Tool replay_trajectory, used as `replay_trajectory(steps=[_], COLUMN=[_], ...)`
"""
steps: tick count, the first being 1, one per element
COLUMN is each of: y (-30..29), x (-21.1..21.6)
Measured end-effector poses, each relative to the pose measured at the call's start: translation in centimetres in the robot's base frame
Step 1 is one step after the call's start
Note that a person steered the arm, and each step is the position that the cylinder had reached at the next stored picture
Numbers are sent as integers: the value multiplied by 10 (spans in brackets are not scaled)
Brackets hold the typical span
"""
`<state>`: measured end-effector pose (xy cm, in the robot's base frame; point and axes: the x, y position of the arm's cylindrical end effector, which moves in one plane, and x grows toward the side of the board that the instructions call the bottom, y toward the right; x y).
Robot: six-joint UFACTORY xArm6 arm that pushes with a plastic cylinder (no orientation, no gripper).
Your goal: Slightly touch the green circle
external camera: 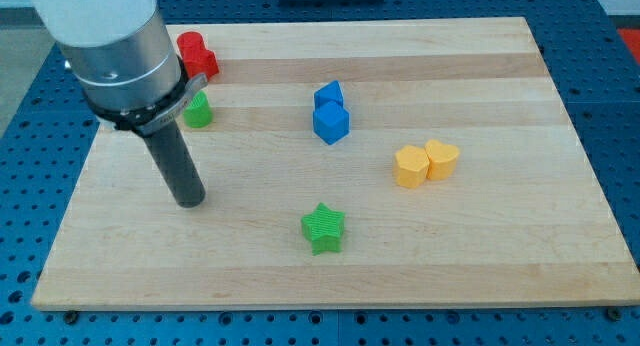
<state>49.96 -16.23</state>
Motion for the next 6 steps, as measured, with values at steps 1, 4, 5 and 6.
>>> replay_trajectory(steps=[1,4,5,6], y=[-4,-51,-51,-51], x=[-15,-29,-48,-73])
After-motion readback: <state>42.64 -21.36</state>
